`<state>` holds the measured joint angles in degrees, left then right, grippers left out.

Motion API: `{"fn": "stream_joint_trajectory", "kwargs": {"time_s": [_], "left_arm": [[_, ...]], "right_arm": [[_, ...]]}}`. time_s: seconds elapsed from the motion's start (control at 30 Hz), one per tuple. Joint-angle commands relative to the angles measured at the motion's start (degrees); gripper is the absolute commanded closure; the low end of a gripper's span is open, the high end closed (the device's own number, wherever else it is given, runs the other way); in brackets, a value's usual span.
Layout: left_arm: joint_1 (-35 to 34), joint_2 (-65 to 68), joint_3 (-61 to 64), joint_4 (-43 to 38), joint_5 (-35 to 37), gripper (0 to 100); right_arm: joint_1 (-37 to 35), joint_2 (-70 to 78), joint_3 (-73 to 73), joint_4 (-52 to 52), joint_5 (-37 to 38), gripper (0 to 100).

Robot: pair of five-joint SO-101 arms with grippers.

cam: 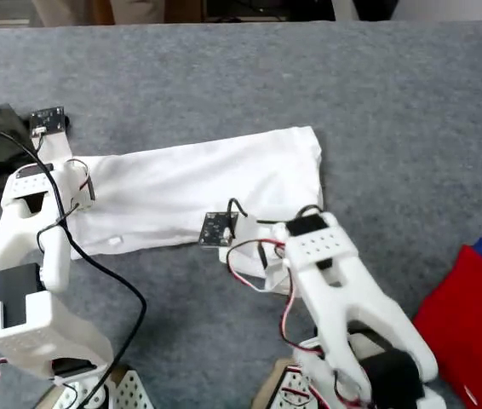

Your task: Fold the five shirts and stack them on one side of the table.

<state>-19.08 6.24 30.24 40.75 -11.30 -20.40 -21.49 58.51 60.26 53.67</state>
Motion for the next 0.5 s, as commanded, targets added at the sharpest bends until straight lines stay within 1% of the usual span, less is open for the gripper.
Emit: {"fn": "stream_joint_trajectory", "kwargs": {"time_s": [0.0,0.2,0.47], "left_arm": [[-1.0,-2.4,0.0,-1.1,0.4,98],[-1.0,-2.4,0.0,-1.1,0.3,98],[-1.0,-2.4,0.0,-1.1,0.2,98]], "right_arm": [[-0.8,3.9,-3.5,-2.1,-0.7,78.9],[1.0,12.6,-4.1,-6.9,0.5,79.0],[1.1,13.1,-4.4,-6.2,1.7,79.3]]}}
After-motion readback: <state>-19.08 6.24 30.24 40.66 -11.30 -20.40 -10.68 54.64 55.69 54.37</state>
